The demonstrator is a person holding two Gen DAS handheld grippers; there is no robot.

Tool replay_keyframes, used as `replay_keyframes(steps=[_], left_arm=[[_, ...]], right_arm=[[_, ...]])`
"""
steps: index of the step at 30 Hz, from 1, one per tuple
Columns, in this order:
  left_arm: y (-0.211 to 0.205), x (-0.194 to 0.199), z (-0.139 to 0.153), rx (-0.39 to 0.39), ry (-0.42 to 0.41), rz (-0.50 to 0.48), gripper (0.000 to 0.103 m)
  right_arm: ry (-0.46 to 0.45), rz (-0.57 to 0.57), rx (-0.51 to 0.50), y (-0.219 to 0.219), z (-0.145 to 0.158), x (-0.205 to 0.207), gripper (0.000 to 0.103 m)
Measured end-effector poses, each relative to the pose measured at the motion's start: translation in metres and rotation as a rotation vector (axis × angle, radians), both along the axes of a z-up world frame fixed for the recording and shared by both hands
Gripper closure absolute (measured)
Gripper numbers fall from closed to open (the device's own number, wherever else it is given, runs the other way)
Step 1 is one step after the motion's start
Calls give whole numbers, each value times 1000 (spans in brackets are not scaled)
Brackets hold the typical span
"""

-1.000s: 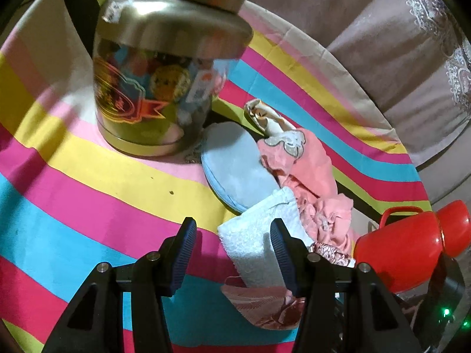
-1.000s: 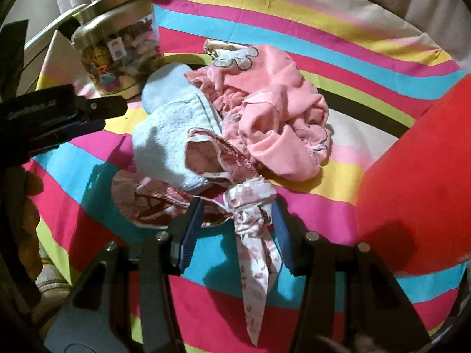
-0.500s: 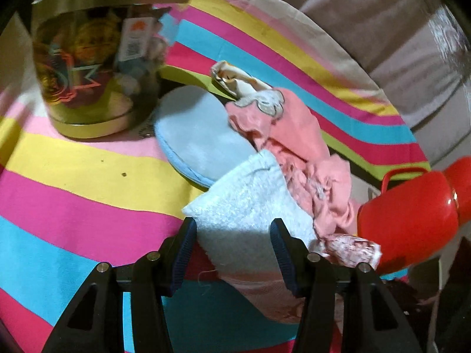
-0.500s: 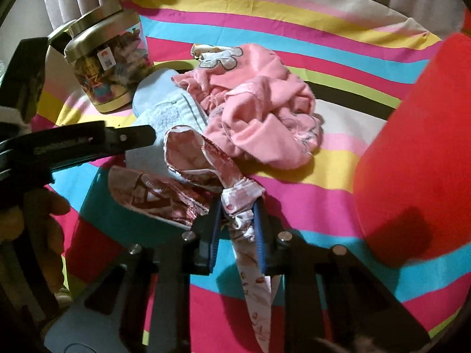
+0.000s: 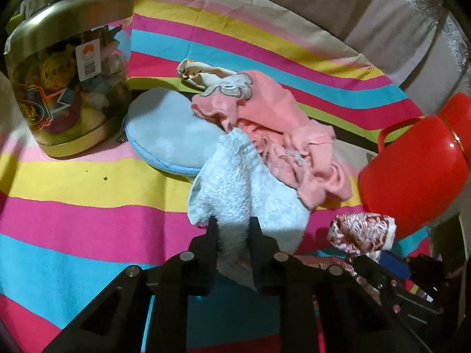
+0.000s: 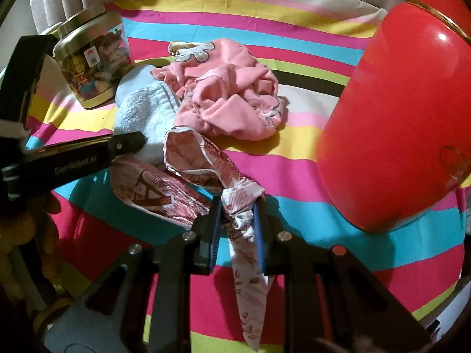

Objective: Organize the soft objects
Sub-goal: 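Carry the white towel and pink patterned cloth over the white box and open both tools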

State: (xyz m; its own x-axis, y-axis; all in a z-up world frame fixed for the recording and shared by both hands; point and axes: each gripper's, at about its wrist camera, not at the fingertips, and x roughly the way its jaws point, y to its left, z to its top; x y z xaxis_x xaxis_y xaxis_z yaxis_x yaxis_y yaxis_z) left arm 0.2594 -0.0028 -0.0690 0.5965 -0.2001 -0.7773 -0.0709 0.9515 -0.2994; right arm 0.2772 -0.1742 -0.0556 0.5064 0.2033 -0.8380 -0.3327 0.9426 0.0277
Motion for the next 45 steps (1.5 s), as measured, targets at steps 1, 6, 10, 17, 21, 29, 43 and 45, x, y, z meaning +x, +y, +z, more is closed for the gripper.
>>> replay_keyframes(steps=[1, 6, 10, 17, 21, 29, 43, 45], left_arm=[[-1, -2, 2, 0, -4, 1, 85], [-6, -20, 16, 30, -42, 1, 85], [-14, -33, 29, 54, -77, -6, 86], [-27, -54, 53, 71, -133, -21, 86], [-34, -62, 63, 68, -152, -29, 87], [-45, -81, 82, 55, -195, -31, 88], [-77, -106, 108, 1, -246, -89, 88], [-84, -110, 110, -9, -249, -104, 88]], right_arm=[[0, -7, 3, -1, 1, -1, 79], [-17, -17, 6, -3, 8, -7, 79], [-28, -24, 10, -7, 15, -15, 79], [-51, -57, 25, -22, 26, -30, 79], [-65, -80, 36, -31, 33, -40, 79], [-98, -119, 53, -50, 47, -59, 79], [-116, -220, 93, -101, 61, -87, 79], [-123, -241, 99, -112, 66, -92, 79]])
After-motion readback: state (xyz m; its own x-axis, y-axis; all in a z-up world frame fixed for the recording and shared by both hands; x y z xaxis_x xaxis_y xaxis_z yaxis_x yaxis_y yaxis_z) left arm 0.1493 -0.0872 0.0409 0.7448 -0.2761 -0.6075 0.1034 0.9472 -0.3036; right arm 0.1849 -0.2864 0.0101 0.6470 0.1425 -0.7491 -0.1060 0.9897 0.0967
